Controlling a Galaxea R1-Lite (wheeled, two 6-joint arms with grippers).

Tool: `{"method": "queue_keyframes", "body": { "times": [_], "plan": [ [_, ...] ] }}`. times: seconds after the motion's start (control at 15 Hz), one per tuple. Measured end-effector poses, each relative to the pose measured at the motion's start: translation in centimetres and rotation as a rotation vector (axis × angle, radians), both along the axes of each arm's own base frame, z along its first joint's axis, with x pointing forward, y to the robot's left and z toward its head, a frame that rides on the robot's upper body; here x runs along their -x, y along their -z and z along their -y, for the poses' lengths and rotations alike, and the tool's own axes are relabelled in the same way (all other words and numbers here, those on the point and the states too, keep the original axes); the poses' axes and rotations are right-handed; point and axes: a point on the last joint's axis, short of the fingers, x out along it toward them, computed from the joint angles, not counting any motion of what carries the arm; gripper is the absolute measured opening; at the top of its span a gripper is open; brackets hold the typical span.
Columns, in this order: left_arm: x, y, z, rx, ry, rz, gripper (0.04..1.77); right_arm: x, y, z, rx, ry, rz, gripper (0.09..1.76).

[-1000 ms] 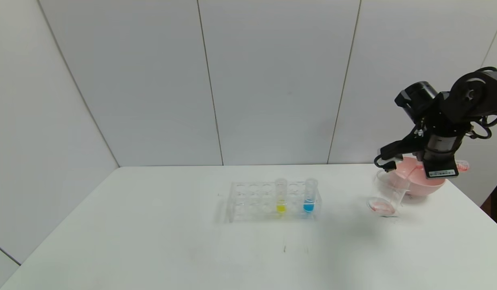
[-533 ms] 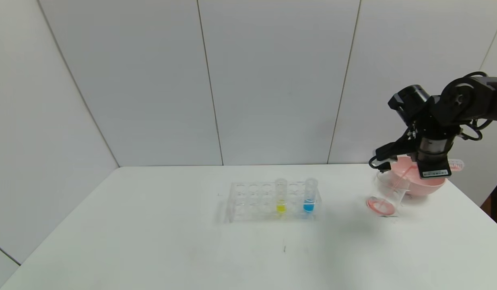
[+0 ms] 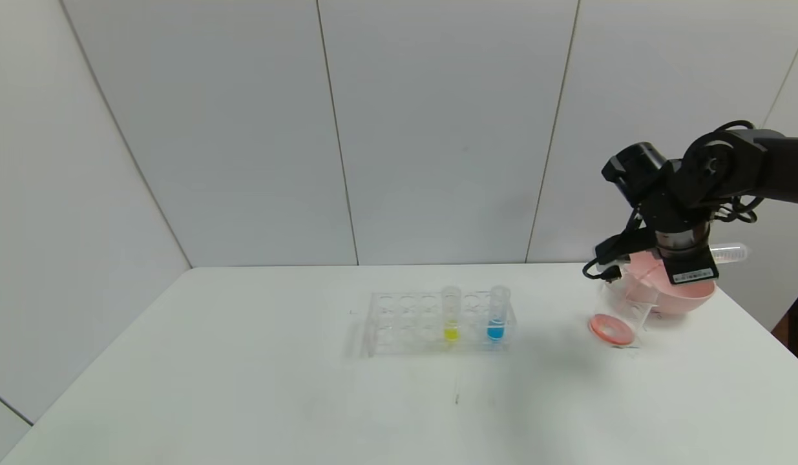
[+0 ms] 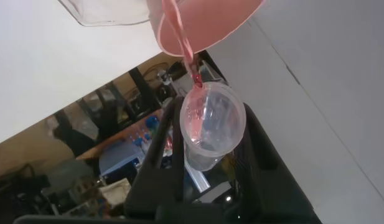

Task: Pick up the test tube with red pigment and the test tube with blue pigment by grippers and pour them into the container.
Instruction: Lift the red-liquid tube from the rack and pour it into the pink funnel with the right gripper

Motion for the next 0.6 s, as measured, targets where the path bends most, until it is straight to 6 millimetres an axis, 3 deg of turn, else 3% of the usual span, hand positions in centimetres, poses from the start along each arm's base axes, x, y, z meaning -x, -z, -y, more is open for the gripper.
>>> {"method": "queue_keyframes", "body": {
  "times": [0.6],
  "plan": [
    [0.00,0.00,0.00,0.000,0.000,0.000,1.76,0.11,-0.04,-1.06,0.083,-0.013,-0.024,0.52]
  ]
}}
